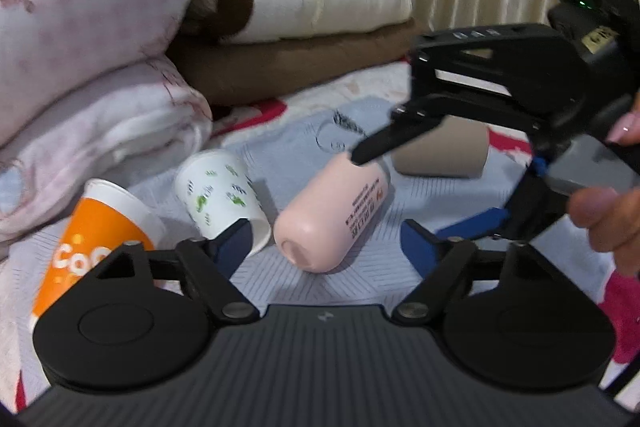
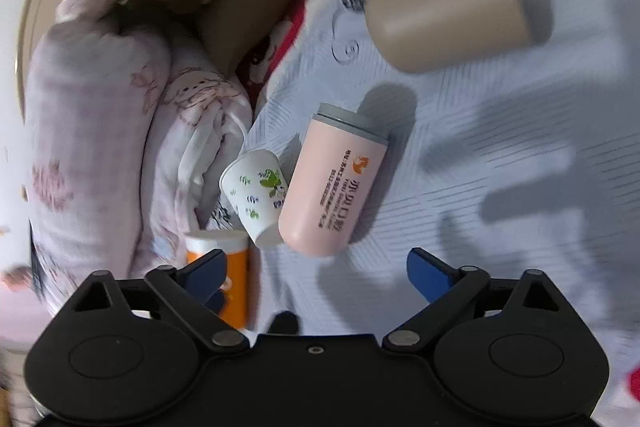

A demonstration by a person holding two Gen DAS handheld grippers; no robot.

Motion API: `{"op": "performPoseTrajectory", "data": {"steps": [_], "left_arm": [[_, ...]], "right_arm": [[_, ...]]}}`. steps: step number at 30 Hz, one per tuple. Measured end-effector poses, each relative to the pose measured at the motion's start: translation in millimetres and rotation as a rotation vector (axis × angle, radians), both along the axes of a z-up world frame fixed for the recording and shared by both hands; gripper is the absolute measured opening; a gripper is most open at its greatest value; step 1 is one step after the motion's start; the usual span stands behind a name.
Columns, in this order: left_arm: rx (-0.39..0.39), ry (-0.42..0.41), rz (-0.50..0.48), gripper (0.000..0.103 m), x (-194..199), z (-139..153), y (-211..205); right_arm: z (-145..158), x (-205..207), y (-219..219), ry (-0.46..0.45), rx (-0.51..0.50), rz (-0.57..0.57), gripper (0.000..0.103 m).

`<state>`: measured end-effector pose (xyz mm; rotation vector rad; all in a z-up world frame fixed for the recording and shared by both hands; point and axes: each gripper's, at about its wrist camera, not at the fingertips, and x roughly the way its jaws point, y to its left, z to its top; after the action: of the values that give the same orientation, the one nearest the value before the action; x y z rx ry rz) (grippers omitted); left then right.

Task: Flip cup upright
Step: 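Move the right gripper down over the pink tumbler's body, then close the right gripper around the pink tumbler's middle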

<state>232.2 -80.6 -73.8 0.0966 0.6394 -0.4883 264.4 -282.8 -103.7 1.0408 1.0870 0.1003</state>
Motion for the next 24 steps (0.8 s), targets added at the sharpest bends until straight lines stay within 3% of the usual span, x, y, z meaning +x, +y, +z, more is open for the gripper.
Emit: {"op": "performPoseTrajectory", "data": {"steps": [7, 16, 20, 24], "left_arm": [[-0.039, 0.062, 0.01, 0.069, 23.8, -23.7, 1.5], [-0.095, 0.1, 0.006, 0.053, 31.2, -39.7, 9.6], [-0.071, 0.117, -0.021, 0.047, 37.1, -45.3, 11.3], [-0.099, 0.104, -0.028, 0.041, 33.2, -47.5, 19.0]], "right_arm": [[-29.9, 29.0, 3.5, 0.031, 0.061, 0.002, 0.094], [-44.9, 60.9, 1.3, 0.039, 0.068, -0.034, 0.094], [-41.2, 72.2, 4.5, 0.002, 0.007, -0.019, 0.094], [-38.5, 73.3, 4.5, -0.023, -0.03, -0.012, 0.092]]}}
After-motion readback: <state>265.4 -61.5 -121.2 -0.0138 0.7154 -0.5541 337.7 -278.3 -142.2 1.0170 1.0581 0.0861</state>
